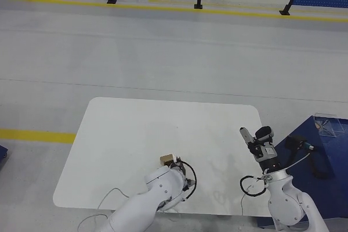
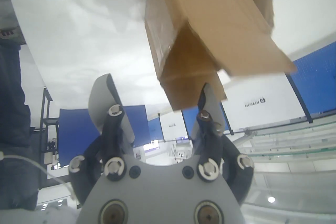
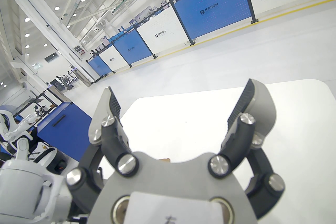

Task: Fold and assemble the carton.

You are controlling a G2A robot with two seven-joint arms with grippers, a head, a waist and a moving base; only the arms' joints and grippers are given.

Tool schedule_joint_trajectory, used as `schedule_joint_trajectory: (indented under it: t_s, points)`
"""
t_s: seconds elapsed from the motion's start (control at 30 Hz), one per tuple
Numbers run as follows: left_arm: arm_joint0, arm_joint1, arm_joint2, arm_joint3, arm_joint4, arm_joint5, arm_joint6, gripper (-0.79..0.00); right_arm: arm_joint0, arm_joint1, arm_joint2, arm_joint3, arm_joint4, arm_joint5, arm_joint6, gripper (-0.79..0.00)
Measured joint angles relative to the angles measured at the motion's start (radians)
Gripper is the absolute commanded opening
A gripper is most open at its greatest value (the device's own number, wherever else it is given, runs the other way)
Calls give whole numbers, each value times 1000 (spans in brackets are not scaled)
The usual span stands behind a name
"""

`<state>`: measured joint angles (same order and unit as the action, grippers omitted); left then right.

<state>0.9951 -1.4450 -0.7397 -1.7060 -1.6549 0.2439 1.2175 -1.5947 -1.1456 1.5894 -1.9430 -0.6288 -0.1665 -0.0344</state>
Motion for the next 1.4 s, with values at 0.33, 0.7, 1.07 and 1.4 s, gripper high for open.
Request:
schedule_joint_trajectory:
  t_s: [0.33, 0.7, 1.07, 1.4]
  points:
    - [207, 102, -188, -488, 401, 408, -274, 0, 0, 0, 0, 0, 0, 0, 0, 0]
    - [238, 123, -235, -484, 515, 481, -446, 0, 0, 0, 0, 0, 0, 0, 0, 0]
    - [238, 123, -235, -484, 515, 481, -447, 0, 0, 0, 0, 0, 0, 0, 0, 0]
    - [197, 161, -239, -501, 750, 734, -467, 0, 3, -6, -126, -39, -279, 177, 87, 0]
